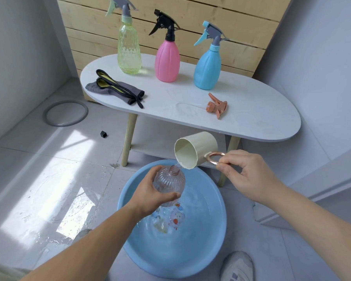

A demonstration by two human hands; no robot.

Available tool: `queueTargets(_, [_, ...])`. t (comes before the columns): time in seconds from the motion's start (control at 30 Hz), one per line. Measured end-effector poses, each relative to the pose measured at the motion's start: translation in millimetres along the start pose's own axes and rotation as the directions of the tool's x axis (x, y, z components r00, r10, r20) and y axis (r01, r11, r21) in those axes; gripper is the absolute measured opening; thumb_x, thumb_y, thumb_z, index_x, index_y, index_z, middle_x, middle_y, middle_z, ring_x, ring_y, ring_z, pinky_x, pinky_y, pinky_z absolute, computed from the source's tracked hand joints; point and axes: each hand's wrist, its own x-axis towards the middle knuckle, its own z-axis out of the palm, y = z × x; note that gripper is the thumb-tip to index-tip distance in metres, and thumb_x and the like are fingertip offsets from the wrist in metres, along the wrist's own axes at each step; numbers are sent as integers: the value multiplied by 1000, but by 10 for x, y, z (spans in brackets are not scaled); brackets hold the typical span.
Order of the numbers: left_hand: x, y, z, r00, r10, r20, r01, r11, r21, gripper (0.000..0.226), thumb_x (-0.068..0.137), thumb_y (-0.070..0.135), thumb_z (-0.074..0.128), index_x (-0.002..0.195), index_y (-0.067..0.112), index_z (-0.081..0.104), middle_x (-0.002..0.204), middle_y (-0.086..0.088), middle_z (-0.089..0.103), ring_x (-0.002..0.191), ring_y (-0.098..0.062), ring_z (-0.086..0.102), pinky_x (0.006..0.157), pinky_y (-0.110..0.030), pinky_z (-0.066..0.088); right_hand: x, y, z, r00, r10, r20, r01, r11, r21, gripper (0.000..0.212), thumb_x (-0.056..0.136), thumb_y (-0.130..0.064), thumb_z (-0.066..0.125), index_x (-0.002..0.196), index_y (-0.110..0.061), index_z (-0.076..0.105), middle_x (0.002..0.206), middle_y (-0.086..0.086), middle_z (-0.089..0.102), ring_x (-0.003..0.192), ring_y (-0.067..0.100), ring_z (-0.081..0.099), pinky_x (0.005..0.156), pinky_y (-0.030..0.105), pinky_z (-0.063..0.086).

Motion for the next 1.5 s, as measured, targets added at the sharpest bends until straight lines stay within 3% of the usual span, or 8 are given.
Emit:
queueTargets(0.2, [-1,5,1,1000,-7,-2,7,1000,17,94,63,35,98,142,37,48,135,13,58,124,-12,56,102,-29,47,5,7,4,1000,-24,-3,23,999,-37,32,89,-44,50,78,-21,70,72,-7,64,79,17,57,75,30,45])
queueTargets(0.5, [5,-7,7,1000,-7,-8,7,1000,16,96,65,31,100,144,36,46,135,14,57,123,-11,56,99,-25,43,10,27,13,997,-71,-6,70,995,-77,19,90,-29,60,78,-18,70,74,-10,63,83,16,57,76,33,48])
queueTargets(0.87, [-17,28,1,1000,5,8,-5,1000,2,88,65,29,99,136,41,48,127,24,58,115,8,55,91,-18,46,6,27,27,983,-185,10,184,970,-161,31,94,-36,52,78,-15,69,74,-5,62,83,16,53,80,23,42])
queueTargets(1.0, [-25,32,-2,1000,10,12,-9,1000,-6,83,67,26,99,130,43,49,123,23,59,113,2,59,83,-14,49,4,40,43,971,-238,32,239,950,-202,30,95,-33,52,78,-15,68,75,-6,62,85,19,54,83,24,43])
queueTargets(1.13, [-23,25,-3,1000,10,10,-10,1000,-17,82,65,27,99,129,43,50,123,21,61,112,0,61,85,-18,52,19,16,52,941,-334,51,336,908,-250,29,96,-28,52,78,-12,67,73,-7,60,78,21,54,88,33,44])
queueTargets(1.3, [-9,4,-3,1000,13,13,-13,1000,-11,83,64,30,99,131,42,51,124,18,60,111,-1,61,85,-20,54,28,64,102,912,-407,51,405,873,-271,17,95,-20,59,81,-13,67,77,-7,56,78,12,41,90,40,47])
queueTargets(1.37, [-9,4,-1,1000,15,12,-14,1000,-10,83,63,31,98,129,43,51,124,17,60,111,-3,61,86,-23,56,27,76,128,910,-412,53,409,866,-286,15,95,-20,62,82,-14,68,79,-7,56,81,15,44,89,39,48])
queueTargets(1.5, [2,-15,-4,1000,16,14,-16,1000,-9,80,67,25,99,129,42,51,123,18,60,110,-1,60,79,-15,52,23,81,151,921,-384,61,385,878,-284,18,95,-23,60,81,-15,67,76,-8,58,78,16,48,88,33,46])
